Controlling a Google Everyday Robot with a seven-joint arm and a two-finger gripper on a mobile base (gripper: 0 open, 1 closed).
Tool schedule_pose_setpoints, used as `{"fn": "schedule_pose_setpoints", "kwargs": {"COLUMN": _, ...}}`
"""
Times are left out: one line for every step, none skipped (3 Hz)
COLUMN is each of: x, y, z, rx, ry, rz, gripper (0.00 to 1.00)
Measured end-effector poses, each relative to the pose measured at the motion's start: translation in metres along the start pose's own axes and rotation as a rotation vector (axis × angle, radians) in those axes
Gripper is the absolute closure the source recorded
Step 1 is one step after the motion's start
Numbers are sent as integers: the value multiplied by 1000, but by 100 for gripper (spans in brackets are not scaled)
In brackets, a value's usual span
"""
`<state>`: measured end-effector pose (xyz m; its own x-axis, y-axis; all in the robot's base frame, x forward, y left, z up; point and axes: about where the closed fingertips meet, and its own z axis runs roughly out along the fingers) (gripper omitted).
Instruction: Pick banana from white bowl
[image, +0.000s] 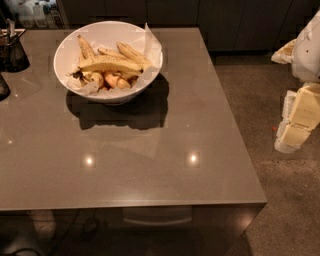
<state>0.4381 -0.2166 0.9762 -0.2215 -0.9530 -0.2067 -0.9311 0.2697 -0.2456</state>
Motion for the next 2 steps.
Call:
{"fn": "schedule_pose_setpoints", "kwargs": {"x": 0, "y": 0, "z": 0, "rx": 0, "ry": 0, "rz": 0, "gripper": 0}}
{"fn": "schedule_pose_setpoints", "kwargs": {"x": -26, "y": -17, "z": -18, "rx": 49, "ry": -4, "rz": 4, "gripper": 0}}
